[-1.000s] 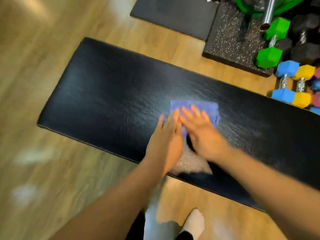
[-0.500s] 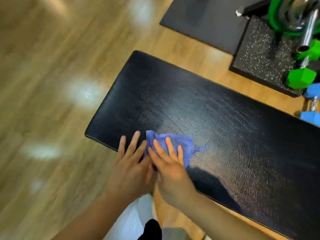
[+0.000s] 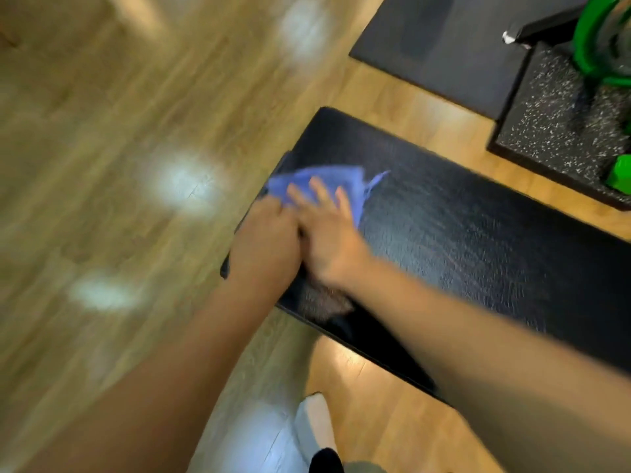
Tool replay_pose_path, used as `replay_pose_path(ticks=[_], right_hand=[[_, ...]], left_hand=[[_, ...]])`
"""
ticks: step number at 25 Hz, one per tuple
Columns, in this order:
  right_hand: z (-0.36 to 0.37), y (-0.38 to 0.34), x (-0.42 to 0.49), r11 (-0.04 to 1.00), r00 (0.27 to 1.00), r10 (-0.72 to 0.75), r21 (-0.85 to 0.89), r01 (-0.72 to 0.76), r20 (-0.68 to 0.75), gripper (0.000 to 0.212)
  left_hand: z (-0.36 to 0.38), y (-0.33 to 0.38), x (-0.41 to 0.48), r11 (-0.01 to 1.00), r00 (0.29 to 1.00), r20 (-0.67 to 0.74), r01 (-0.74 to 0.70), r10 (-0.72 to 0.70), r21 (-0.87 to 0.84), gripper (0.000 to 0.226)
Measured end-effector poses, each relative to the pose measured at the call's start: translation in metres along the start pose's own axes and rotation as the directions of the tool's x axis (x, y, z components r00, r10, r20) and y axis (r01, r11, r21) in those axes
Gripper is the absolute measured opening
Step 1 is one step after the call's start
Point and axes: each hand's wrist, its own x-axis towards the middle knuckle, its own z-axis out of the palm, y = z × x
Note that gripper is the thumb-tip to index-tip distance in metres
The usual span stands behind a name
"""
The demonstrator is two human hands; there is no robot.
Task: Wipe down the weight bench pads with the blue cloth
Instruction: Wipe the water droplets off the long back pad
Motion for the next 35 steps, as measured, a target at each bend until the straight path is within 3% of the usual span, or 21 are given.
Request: replay_pose_path(ticks=[3, 5, 6, 10, 14, 16, 19, 21, 23, 25, 28, 30, 32, 34, 35], right_hand=[[0.029, -0.049, -0.048, 0.951, 0.923, -0.307, 0.042, 0.306, 0.233, 0.056], [0.027, -0.035, -0.034, 0.905, 0.860, -0.408, 0.011, 0.426, 0.307, 0.058], [0.021, -0.022, -0.017, 0.895, 0.867, -0.408, -0.062, 0.442, 0.286, 0.059], [-0.012, 0.047, 0.079, 0.966, 0.986, -0.085, -0.232, 0.118, 0.146, 0.056], [-0.028, 0.053, 0.108, 0.961, 0.971, 0.230, -0.171, -0.217, 0.059, 0.056], [-0.004, 0.015, 0.060, 0.973, 0.987, 0.162, -0.166, -0.158, 0.014, 0.059], [0.031, -0.042, -0.052, 0.975, 0.980, -0.149, -0.142, 0.168, 0.134, 0.050], [0.026, -0.026, -0.083, 0.963, 0.951, -0.228, -0.093, 0.251, 0.211, 0.044], [0.009, 0.019, -0.082, 0.958, 0.963, -0.201, -0.167, 0.232, 0.181, 0.046], [-0.014, 0.065, -0.071, 0.958, 0.987, -0.105, -0.254, 0.134, 0.123, 0.056], [-0.025, 0.083, -0.065, 0.978, 0.996, -0.004, -0.206, 0.023, 0.095, 0.057], [-0.016, 0.067, -0.095, 0.985, 0.995, 0.095, -0.144, -0.089, 0.029, 0.056], [-0.004, 0.051, -0.159, 0.988, 0.999, 0.034, -0.150, -0.036, -0.015, 0.061], [0.000, 0.047, -0.235, 0.981, 0.990, -0.063, -0.176, 0.085, 0.124, 0.061], [-0.003, 0.056, -0.262, 0.972, 0.979, -0.115, -0.184, 0.146, 0.171, 0.062]], left_hand=[[-0.005, -0.051, -0.084, 0.999, 0.989, 0.142, -0.049, 0.047, 0.016, 0.026], [0.001, -0.073, -0.079, 0.988, 0.991, 0.070, -0.119, 0.113, 0.098, 0.027], [-0.001, -0.072, -0.061, 0.981, 0.989, 0.022, -0.146, 0.144, 0.129, 0.023], [-0.004, -0.026, 0.043, 0.982, 0.984, -0.042, -0.171, 0.175, 0.077, 0.026], [-0.029, -0.026, 0.084, 1.000, 0.991, -0.136, -0.006, 0.008, 0.014, 0.034], [-0.028, -0.035, 0.068, 0.995, 0.996, -0.076, 0.046, -0.053, -0.085, 0.034], [0.006, -0.022, 0.005, 0.968, 0.970, 0.151, -0.159, 0.190, -0.196, 0.053], [0.023, -0.015, -0.026, 0.956, 0.972, 0.108, -0.177, 0.207, -0.233, 0.051], [0.032, -0.008, -0.039, 0.950, 0.974, 0.060, -0.200, 0.220, -0.238, 0.049], [0.039, 0.014, -0.030, 0.933, 0.940, 0.057, -0.326, 0.338, -0.149, 0.051], [0.037, 0.054, -0.003, 0.957, 0.952, 0.101, -0.283, 0.288, -0.058, 0.046], [0.033, 0.066, -0.015, 0.943, 0.937, 0.107, -0.331, 0.332, -0.026, 0.043], [0.041, 0.066, -0.069, 0.890, 0.880, 0.143, -0.454, 0.453, -0.026, 0.041], [0.054, 0.075, -0.145, 0.854, 0.818, 0.268, -0.519, 0.509, -0.035, 0.046], [0.063, 0.082, -0.170, 0.842, 0.809, 0.255, -0.537, 0.530, -0.046, 0.048]])
